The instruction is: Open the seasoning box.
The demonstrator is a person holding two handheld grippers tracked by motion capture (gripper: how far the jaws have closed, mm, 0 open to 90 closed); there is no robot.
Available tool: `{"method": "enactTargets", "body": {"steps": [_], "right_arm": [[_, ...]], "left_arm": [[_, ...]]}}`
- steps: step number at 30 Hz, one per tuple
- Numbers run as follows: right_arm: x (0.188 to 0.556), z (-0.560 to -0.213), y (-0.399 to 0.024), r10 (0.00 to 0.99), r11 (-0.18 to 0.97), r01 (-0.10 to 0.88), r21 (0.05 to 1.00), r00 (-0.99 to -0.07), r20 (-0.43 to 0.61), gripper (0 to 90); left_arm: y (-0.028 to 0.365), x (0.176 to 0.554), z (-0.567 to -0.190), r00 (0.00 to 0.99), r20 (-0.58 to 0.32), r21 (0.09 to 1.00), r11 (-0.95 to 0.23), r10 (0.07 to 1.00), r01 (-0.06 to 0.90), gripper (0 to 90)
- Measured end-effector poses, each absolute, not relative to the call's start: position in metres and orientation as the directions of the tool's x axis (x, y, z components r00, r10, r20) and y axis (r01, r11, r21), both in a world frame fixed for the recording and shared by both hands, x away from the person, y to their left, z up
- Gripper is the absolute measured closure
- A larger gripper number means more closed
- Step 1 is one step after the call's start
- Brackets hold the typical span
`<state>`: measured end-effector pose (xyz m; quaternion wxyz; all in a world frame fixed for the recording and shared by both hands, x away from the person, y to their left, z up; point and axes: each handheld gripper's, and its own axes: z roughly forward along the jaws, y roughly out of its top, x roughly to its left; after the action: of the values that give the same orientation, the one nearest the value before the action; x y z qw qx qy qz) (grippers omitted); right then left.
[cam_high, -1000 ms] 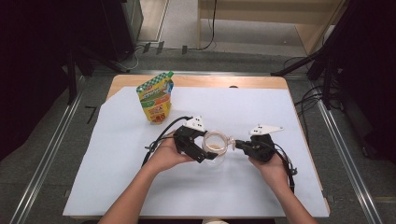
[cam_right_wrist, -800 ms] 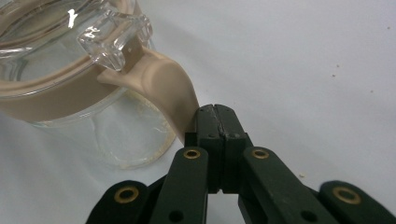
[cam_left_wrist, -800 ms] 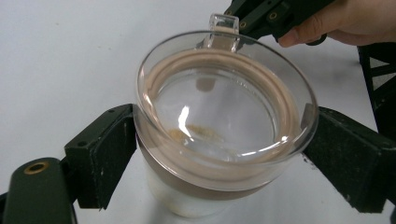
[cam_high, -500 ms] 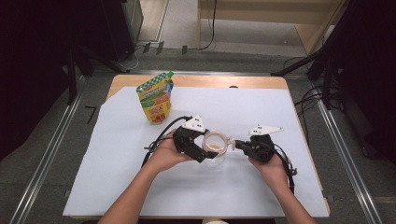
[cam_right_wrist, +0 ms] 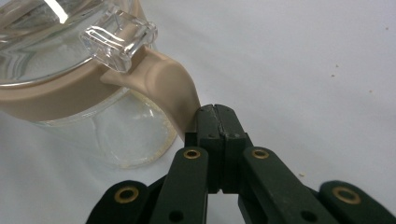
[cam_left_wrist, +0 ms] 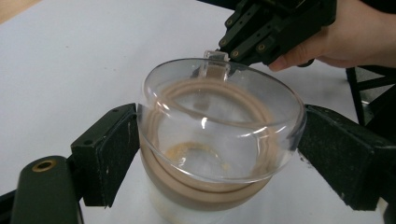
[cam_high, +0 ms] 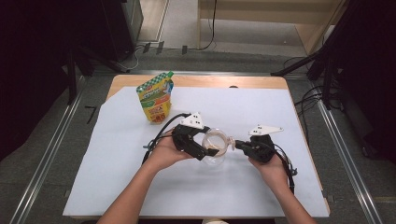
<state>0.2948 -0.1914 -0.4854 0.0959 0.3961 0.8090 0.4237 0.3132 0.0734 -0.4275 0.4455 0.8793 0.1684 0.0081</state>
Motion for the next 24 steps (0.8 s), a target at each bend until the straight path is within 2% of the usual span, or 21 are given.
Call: {"method": "enactTargets", "body": {"steps": [9, 24], "right_arm": [[0.294, -0.484, -0.192, 0.721, 0.323, 0.556, 0.766, -0.669, 0.181, 90.0], [0.293, -0.482, -0.193, 0.717, 0.319, 0.550, 0.771, -0.672, 0.183, 90.0]], "left_arm": [[0.068, 0.314, -0.412, 0.949, -0.114, 0.782, -0.562, 0.295, 0.269, 14.7], [0.041, 0.325, -0.391, 0.954, -0.133, 0.788, -0.556, 0.268, 0.266, 14.2]]}}
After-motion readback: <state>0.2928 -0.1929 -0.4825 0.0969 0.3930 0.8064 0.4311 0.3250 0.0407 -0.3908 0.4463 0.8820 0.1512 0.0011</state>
